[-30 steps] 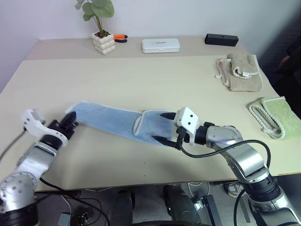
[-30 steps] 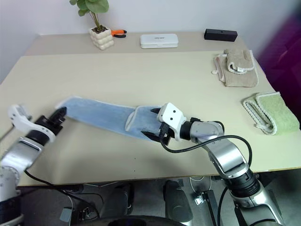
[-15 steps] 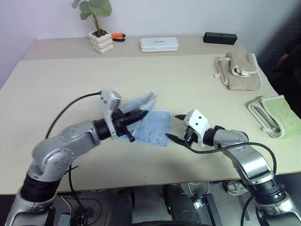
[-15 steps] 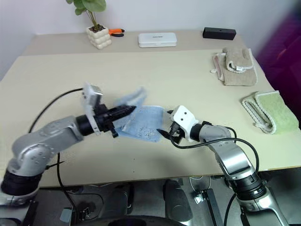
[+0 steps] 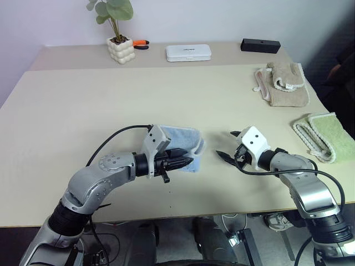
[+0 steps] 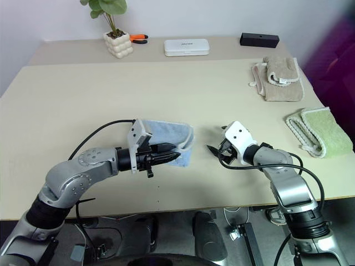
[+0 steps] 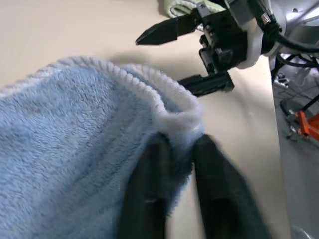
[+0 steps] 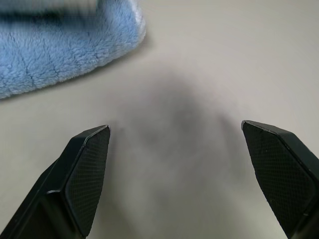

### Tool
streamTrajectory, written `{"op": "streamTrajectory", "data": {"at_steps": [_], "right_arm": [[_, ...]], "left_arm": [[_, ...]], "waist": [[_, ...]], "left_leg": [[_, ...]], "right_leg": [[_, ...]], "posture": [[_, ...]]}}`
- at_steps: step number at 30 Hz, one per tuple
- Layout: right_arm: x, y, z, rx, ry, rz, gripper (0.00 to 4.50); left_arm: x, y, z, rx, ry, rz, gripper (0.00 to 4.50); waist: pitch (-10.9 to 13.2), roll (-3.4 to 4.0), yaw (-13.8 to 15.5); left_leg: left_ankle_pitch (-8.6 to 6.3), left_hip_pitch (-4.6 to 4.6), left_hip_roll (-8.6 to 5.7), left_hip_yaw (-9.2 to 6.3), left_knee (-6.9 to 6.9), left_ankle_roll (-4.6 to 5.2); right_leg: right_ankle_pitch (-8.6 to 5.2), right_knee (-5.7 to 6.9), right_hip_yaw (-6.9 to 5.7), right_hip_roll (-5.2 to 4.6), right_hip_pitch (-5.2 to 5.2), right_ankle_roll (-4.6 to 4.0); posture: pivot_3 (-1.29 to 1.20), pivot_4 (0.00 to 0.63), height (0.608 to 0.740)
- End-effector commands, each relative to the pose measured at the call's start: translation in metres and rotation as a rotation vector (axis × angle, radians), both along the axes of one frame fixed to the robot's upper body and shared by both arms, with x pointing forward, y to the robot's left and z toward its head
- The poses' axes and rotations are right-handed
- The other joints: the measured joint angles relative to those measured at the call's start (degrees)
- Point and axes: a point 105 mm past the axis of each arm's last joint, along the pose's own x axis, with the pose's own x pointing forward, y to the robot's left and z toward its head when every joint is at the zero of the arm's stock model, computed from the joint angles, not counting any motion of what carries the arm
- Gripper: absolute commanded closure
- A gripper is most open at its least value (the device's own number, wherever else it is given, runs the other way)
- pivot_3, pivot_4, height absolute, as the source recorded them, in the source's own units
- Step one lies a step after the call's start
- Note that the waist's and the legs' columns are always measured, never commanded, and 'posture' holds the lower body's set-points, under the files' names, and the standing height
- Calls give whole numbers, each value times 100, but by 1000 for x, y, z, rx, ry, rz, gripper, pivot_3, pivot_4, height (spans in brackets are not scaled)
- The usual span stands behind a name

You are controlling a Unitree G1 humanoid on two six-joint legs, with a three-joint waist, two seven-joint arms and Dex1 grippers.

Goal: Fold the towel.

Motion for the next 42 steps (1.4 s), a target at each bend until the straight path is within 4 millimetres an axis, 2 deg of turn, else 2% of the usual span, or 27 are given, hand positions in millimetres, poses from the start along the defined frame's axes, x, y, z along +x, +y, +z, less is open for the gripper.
{"op": "streamTrajectory", "data": {"at_steps": [1,2,4,6,7,9,11,14,16,18,19,22,25,27,29,31,33,36,39,40,42], "right_arm": [[-2,2,25,26,-58,26,689],[-3,2,28,34,-55,33,923],[-4,1,32,25,-57,41,1893],[-3,2,40,43,-75,46,2820],[-2,3,45,61,-84,48,3433],[-2,22,65,158,-113,105,4375],[-4,40,75,226,-109,157,4500],[-9,70,71,264,-65,232,4500],[-8,88,55,239,-27,255,4500],[-6,97,42,215,1,262,4500],[-2,100,30,190,25,243,4500],[6,99,-11,126,110,174,4500],[5,89,-33,76,142,130,4500],[3,84,-37,64,136,110,4500],[5,83,-20,136,90,100,4500],[2,79,8,288,101,105,3977],[0,70,22,363,130,88,3281],[-8,57,26,452,242,34,1701],[-20,49,12,525,409,-35,210],[-22,48,8,544,448,-54,52],[-24,49,0,573,514,-91,52]], "left_arm": [[0,26,17,-26,-16,46,1819],[-1,35,20,-34,-11,61,1819],[-2,50,27,-49,-19,88,1819],[5,67,35,-68,-46,171,2439],[8,74,38,-77,-55,212,2811],[27,91,40,-55,-108,356,3694],[37,92,38,-38,-135,416,4464],[45,75,25,-2,-149,413,4464],[50,62,9,15,-138,410,4464],[56,57,-3,29,-121,422,4464],[58,53,-11,40,-114,420,4464],[62,50,-39,90,-77,433,4464],[63,58,-55,127,-67,458,4464],[62,63,-58,127,-65,477,4464],[62,67,-49,73,-86,496,4464],[62,81,-28,-30,-128,557,4500],[60,96,-18,-51,-171,597,4500],[49,114,-16,41,-258,584,4500],[34,129,-17,119,-297,535,4500],[31,131,-17,134,-303,515,4500],[23,130,-18,155,-313,466,4500]], "waist": [[0,0,-1],[0,0,-10],[1,1,-2],[1,1,20],[1,1,21],[2,-1,13],[2,0,6],[1,-1,4],[1,0,16],[1,-1,20],[1,0,16],[1,0,13],[-3,5,16],[-8,3,13],[-9,4,7],[-6,5,0],[-3,4,-4],[-3,5,0],[-3,5,4],[-3,5,5],[-2,6,15]], "left_leg": [[0,1,0,-1,-1,0],[0,3,1,-1,-1,0],[0,10,2,-1,-2,0],[0,16,1,-1,1,0],[0,19,1,-2,3,0],[0,21,0,-2,14,0],[0,26,0,-2,31,0],[0,27,0,-6,45,0],[0,27,-1,-5,46,0],[0,25,-3,-5,46,0],[0,23,-3,-5,47,0],[0,20,-3,-5,51,0],[0,25,-3,-5,51,0],[0,34,-3,-5,52,0],[0,38,-3,-6,59,0],[0,36,-3,-6,69,1],[0,31,-1,-7,74,1],[-1,30,0,-12,73,1],[-2,28,2,-10,62,2],[-2,28,2,-8,59,2],[-2,23,1,-8,59,2]], "right_leg": [[0,3,0,0,0,0],[0,6,0,1,-1,1],[-3,20,0,1,-1,5],[-15,34,0,0,-1,-4],[-16,37,0,0,5,-5],[-17,42,0,-1,9,-5],[-16,52,0,0,16,-6],[-14,56,0,3,23,-6],[-14,54,0,1,27,-5],[-14,51,0,0,27,-5],[-14,51,0,0,26,-5],[-10,58,-1,0,19,0],[-12,60,-1,0,23,-5],[-12,59,0,0,33,-5],[-13,60,-1,0,40,-5],[-11,60,0,0,44,-5],[-8,62,0,-1,41,-3],[-7,65,-1,3,37,-3],[-8,60,-1,3,32,-5],[-9,58,-1,1,30,-6],[-10,56,-1,-1,27,-6]], "posture": [[0,150,734],[0,150,734],[0,150,734],[0,150,734],[0,150,734],[0,150,734],[0,150,734],[0,150,734],[0,150,734],[0,150,734],[0,150,734],[0,150,734],[0,150,734],[0,150,734],[0,150,734],[0,150,734],[0,150,734],[0,150,734],[0,150,734],[0,150,734],[0,150,734]]}}
